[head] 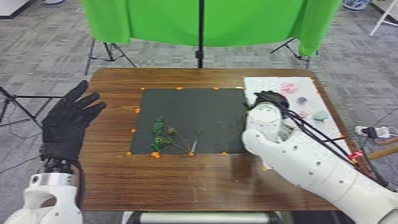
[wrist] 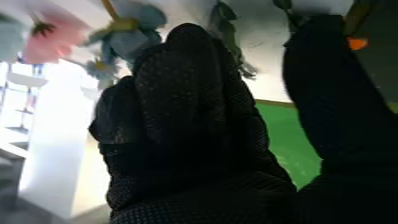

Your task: Arrange flowers

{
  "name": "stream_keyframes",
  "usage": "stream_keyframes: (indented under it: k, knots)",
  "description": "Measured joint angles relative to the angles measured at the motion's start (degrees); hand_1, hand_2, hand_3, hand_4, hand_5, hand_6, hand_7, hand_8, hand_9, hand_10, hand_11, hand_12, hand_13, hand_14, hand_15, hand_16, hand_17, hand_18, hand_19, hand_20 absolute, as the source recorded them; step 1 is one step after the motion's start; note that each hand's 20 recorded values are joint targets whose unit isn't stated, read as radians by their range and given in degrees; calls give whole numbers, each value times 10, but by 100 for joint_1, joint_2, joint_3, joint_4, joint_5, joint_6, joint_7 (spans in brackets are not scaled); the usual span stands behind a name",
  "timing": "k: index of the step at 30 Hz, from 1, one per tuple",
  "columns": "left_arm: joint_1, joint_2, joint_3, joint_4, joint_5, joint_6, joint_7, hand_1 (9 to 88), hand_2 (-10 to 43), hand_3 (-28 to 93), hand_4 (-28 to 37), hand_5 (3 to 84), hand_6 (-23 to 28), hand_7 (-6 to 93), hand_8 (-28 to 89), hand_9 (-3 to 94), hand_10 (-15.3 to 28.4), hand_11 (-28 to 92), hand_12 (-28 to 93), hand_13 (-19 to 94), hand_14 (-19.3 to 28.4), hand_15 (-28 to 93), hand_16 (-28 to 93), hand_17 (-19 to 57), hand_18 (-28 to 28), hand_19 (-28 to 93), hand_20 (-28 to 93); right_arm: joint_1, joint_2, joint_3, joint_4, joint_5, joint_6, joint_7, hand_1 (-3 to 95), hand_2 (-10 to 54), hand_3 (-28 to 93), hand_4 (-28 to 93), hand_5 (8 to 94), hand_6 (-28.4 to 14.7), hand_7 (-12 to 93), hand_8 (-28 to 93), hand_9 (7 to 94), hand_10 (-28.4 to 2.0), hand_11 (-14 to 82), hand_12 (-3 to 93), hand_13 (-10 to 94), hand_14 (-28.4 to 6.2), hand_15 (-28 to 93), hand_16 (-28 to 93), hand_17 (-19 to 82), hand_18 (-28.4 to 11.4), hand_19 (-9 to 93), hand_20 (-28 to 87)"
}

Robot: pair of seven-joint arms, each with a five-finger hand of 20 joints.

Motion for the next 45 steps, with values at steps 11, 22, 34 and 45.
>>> stream_keyframes:
  k: [11, 22, 34, 45]
  knots:
    - [-99, -86, -3, 28, 11, -48, -43, 195, 75, 771, -283, 353, 62, 137, -105, 323, 177, 251, 113, 232, 245, 521, -71, -99, 258, 529, 130, -14, -97, -263, 53, -414, 363, -88, 574, -95, 673, -282, 926, -12, 205, 73, 837, -117, 498, 303, 833, -71, 716, 181, 522, -196, 932, 416]
    - [-9, -56, -12, 24, -18, -40, 20, 196, 75, 771, -283, 353, 63, 136, -105, 324, 177, 251, 113, 232, 245, 520, -71, -99, 257, 529, 131, -151, 268, -655, -26, -731, 2123, -246, 567, -95, 717, -282, 936, -30, 207, 90, 855, -132, 504, 289, 840, -79, 729, 190, 528, -194, 932, 454]
    - [59, -36, -55, 14, -19, -29, 23, 196, 74, 771, -283, 353, 62, 138, -106, 324, 178, 251, 112, 232, 246, 521, -72, -99, 257, 529, 133, -143, 594, -789, -53, -805, 2591, -147, 556, -95, 755, -283, 937, -40, 227, 91, 863, -139, 513, 289, 839, -83, 748, 193, 531, -195, 932, 491]
    - [121, 40, -59, -10, -48, 38, 123, 197, 74, 771, -283, 352, 62, 138, -106, 324, 178, 251, 113, 233, 245, 518, -72, -99, 257, 528, 133, 70, 745, -954, -306, -1038, 3344, -7, 545, -95, 783, -281, 937, -45, 243, 89, 870, -140, 520, 288, 843, -87, 760, 192, 536, -200, 932, 522]
